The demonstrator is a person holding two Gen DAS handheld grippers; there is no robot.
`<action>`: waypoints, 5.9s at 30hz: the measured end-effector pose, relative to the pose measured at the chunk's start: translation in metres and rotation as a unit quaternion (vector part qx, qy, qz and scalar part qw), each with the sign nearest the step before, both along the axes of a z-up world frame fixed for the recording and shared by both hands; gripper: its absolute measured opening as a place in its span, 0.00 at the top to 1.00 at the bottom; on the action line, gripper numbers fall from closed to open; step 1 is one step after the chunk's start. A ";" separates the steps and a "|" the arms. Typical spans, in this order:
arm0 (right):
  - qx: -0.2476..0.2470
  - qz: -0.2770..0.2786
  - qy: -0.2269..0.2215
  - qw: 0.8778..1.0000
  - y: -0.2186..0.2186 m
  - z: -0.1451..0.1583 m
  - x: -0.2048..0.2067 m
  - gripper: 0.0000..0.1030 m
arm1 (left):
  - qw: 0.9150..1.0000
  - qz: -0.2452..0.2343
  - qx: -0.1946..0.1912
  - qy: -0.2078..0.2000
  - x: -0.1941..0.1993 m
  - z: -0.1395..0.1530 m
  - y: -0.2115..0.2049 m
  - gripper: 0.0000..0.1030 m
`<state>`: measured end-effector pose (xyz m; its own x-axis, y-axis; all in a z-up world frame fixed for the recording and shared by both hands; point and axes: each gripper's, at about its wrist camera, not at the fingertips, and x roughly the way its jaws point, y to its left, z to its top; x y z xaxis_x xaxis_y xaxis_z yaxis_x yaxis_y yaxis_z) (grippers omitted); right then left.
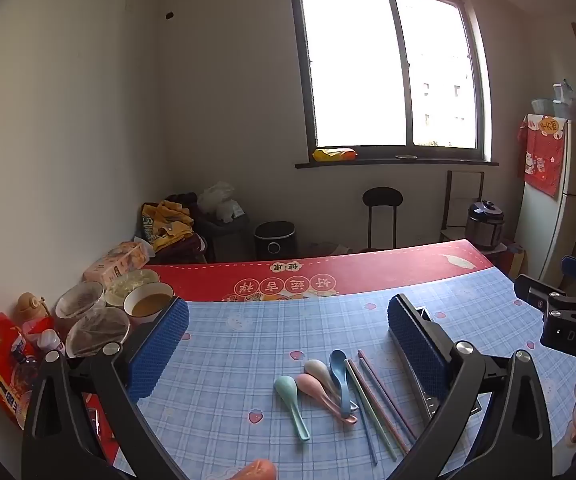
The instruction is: Organize utensils
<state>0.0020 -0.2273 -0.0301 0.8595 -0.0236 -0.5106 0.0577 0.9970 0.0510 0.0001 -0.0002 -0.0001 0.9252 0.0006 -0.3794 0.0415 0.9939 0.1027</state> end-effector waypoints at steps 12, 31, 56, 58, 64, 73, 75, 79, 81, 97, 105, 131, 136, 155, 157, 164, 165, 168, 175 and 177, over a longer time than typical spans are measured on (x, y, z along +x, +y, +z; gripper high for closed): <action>0.005 0.000 0.000 1.000 -0.001 0.000 -0.002 0.14 | 1.000 0.001 0.001 -0.001 0.000 0.000 0.000 0.05; 0.005 0.000 0.001 1.000 0.003 0.000 -0.002 0.14 | 1.000 0.007 0.000 -0.005 -0.001 0.004 0.005 0.05; 0.005 0.001 0.003 1.000 0.005 -0.004 -0.001 0.14 | 1.000 0.007 0.001 -0.006 -0.002 0.002 0.004 0.05; 0.005 0.001 0.003 1.000 0.005 -0.005 -0.001 0.14 | 1.000 0.007 0.001 -0.006 -0.002 0.002 0.004 0.05; 0.005 0.001 0.003 1.000 0.005 -0.005 0.000 0.14 | 1.000 0.007 0.001 -0.006 -0.002 0.002 0.004 0.05; 0.006 0.001 0.004 1.000 0.005 -0.005 0.001 0.14 | 1.000 0.007 0.001 -0.005 -0.003 0.002 0.003 0.05; 0.006 0.001 0.004 1.000 0.005 -0.005 0.001 0.14 | 1.000 0.007 0.001 -0.005 -0.003 0.002 0.003 0.05; 0.006 0.001 0.005 1.000 0.004 -0.007 0.000 0.14 | 1.000 0.007 0.001 -0.005 -0.003 0.002 0.003 0.05; 0.006 0.001 0.005 1.000 0.003 -0.006 0.001 0.14 | 1.000 0.007 0.001 -0.005 -0.003 0.002 0.003 0.05; 0.025 -0.002 0.022 0.999 -0.006 -0.028 0.013 0.14 | 1.000 0.012 -0.021 0.016 0.013 -0.014 0.013 0.05; 0.080 0.010 0.062 0.995 -0.021 -0.046 0.028 0.14 | 0.995 0.048 -0.064 0.063 0.038 -0.036 0.056 0.05; 0.053 0.004 0.173 0.984 -0.021 -0.143 0.095 0.14 | 0.922 -0.019 -0.165 0.351 0.155 -0.267 0.079 0.75; 0.052 0.005 0.180 0.982 -0.022 -0.147 0.098 0.14 | 0.919 -0.018 -0.157 0.362 0.169 -0.280 0.074 0.75; 0.059 -0.001 0.188 0.980 -0.028 -0.152 0.103 0.14 | 0.918 -0.022 -0.160 0.363 0.181 -0.289 0.067 0.85; 0.058 0.001 0.188 0.981 -0.029 -0.151 0.103 0.14 | 0.923 -0.017 -0.151 0.353 0.179 -0.284 0.067 0.90; 0.065 0.005 0.187 0.980 -0.028 -0.151 0.104 0.13 | 0.928 -0.042 -0.119 0.350 0.176 -0.273 0.051 0.97; 0.065 0.006 0.187 0.980 -0.028 -0.151 0.104 0.14 | 0.928 -0.043 -0.118 0.351 0.177 -0.274 0.051 0.97; 0.066 0.008 0.186 0.980 -0.028 -0.150 0.103 0.14 | 0.927 -0.039 -0.112 0.357 0.179 -0.275 0.050 0.94; 0.078 -0.002 0.184 0.980 -0.039 -0.150 0.097 0.14 | 0.923 -0.001 -0.099 0.371 0.176 -0.281 0.055 0.92; 0.082 -0.007 0.184 0.980 -0.043 -0.151 0.096 0.13 | 0.921 -0.001 -0.104 0.375 0.174 -0.284 0.059 0.92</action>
